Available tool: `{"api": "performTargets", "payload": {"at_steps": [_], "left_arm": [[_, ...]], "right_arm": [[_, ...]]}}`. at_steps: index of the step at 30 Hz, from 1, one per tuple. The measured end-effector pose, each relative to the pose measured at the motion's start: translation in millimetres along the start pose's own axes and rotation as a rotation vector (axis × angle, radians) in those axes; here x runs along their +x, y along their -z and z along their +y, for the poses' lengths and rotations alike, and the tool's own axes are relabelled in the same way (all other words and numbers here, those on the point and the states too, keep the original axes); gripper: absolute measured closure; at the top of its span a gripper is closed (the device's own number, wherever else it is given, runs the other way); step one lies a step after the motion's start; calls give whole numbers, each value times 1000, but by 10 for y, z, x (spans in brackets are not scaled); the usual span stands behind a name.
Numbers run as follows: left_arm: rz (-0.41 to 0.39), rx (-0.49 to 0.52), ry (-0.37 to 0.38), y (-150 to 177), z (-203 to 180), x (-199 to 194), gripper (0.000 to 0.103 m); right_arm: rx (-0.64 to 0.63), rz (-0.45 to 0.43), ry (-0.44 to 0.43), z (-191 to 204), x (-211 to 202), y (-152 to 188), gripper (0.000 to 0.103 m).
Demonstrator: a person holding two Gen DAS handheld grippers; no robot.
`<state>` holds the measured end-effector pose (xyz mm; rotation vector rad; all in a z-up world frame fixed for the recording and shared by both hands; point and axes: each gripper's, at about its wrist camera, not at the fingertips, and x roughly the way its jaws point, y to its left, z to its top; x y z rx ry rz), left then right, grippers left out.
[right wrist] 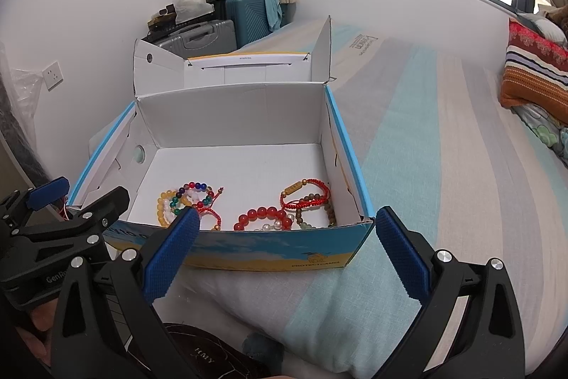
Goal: Organize jewelry
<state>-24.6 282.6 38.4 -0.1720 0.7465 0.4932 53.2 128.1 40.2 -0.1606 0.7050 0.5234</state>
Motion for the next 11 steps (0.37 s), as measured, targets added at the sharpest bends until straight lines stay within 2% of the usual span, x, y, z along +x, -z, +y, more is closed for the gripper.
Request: {"api": "performTargets", "payload": {"at_steps": [11], "left_arm": [[5, 7, -12, 14, -37, 3, 6]], "right_arm": [[4, 2, 1, -4, 3, -1, 8]]}}
